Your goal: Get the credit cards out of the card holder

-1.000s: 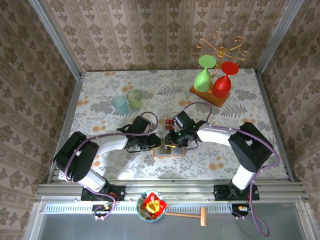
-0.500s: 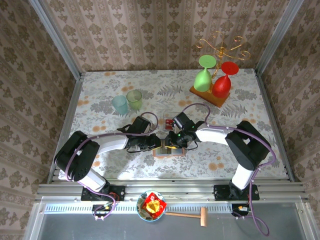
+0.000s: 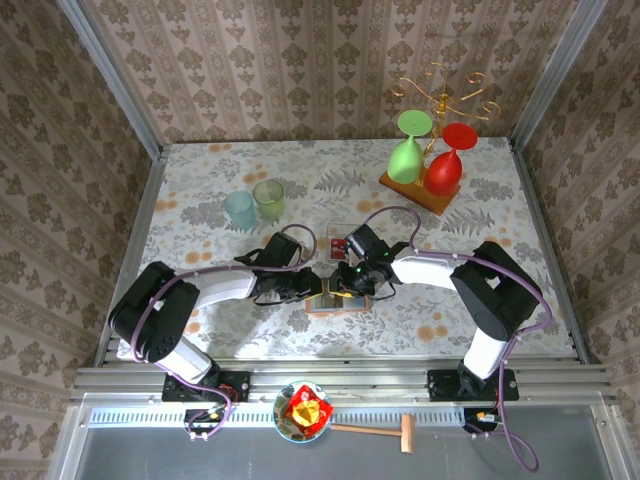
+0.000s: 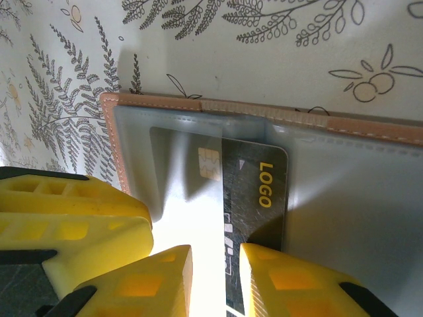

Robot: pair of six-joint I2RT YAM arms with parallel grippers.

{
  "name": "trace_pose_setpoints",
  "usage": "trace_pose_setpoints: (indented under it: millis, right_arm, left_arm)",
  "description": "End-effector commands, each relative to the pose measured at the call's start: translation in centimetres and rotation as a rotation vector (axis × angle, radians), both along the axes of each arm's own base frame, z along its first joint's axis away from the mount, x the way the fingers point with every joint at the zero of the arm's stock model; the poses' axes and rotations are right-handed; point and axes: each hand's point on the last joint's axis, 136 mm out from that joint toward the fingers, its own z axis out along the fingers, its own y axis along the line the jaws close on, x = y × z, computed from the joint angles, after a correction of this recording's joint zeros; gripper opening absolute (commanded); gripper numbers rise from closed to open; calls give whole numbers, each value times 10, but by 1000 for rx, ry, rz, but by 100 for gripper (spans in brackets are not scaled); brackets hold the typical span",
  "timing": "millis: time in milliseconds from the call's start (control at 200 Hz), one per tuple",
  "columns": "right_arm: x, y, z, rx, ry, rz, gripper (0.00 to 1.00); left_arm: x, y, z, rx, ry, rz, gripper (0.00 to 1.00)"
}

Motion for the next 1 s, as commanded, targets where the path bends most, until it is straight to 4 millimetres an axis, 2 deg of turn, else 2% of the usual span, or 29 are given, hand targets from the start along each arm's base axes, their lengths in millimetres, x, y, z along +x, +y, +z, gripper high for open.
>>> trace_pose_setpoints:
  millis: [0,125,265,610,995]
  right_arm:
    - [0,-2,10,1,-48,2,26]
    - [1,-4,18,20,-72,-8,26]
    - [2,-8,21,29,-78,-24,26]
    - [-4,-21,4,-7,-34,-37,26]
    - [-3,-18,-7,0,-11,-30,24]
  left_arm:
    - [2,-5,12,-12,-19,-21,18]
    - [3,-6,17,-17,-28,-24,18]
    - [1,-7,14,-21,-19,-29,14]
    - [-2,-7,1,-13,5,-27,12]
    - [-6,-3,-8,7,23,-26,8]
